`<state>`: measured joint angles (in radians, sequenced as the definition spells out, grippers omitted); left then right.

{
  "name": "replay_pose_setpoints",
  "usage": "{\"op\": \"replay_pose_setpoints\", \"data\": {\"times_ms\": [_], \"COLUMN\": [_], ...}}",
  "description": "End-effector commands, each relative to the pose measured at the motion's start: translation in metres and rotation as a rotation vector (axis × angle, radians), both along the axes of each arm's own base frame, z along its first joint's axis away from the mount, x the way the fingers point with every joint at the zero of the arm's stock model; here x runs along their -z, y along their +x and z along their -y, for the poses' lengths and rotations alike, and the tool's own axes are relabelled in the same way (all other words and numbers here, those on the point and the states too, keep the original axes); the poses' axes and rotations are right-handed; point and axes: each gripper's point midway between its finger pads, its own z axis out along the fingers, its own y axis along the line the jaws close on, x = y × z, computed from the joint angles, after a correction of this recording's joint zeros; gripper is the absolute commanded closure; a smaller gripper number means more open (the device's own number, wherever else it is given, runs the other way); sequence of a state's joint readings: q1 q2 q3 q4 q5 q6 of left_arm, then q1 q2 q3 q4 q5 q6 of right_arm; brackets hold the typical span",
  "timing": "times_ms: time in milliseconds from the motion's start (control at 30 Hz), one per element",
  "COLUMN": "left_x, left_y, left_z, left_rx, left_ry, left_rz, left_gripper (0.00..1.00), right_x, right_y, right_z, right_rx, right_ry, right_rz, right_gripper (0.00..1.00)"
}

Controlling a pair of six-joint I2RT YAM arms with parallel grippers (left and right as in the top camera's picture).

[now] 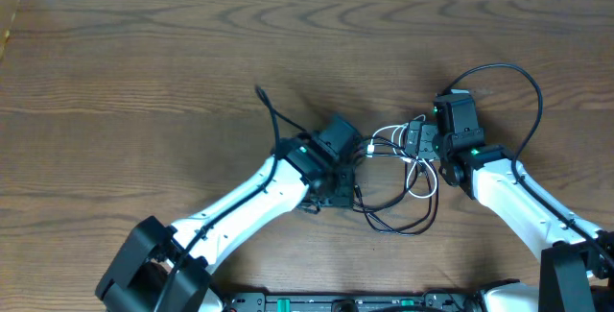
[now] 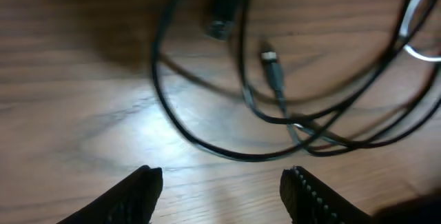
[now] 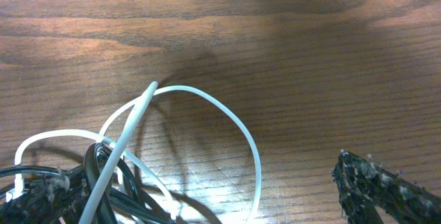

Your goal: Untangle cables

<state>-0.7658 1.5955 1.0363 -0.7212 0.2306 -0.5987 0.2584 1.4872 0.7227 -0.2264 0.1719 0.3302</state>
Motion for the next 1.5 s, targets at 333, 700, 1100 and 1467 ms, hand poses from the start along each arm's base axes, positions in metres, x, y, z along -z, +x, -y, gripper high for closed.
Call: {"op": "replay_pose_setpoints", "data": {"times_ms": [333, 700, 1100, 1467], "left_x": [0.041, 0.024, -0.139, -0.179], "left_y": [-0.004, 0.013, 0.051, 0.052], "left_z": [-0.003, -0.006, -0.062, -0.115], "left_rx": [-0.12, -0.026, -0.183, -0.336], "left_ry": [0.032, -0.02, -0.269, -0.2], "left_rz": [0.084, 0.189, 0.596, 0.787], "left_gripper": [0.39, 0.92, 0.93, 0.92], "right_x": [-0.001, -0.004, -0.005, -0.004], "right_y": [-0.002, 0.002, 0.003, 0.0], "right_z": [0.002, 0.0, -0.02, 0.021], "right_rx": [0.014, 0.012, -0.094, 0.033], "right_ry": [0.008, 0.016, 0.08, -0.114], "right_rz": [0.004, 0.024, 0.022, 0.019], "right_gripper": [0.01, 0.01, 0.01, 0.01]}}
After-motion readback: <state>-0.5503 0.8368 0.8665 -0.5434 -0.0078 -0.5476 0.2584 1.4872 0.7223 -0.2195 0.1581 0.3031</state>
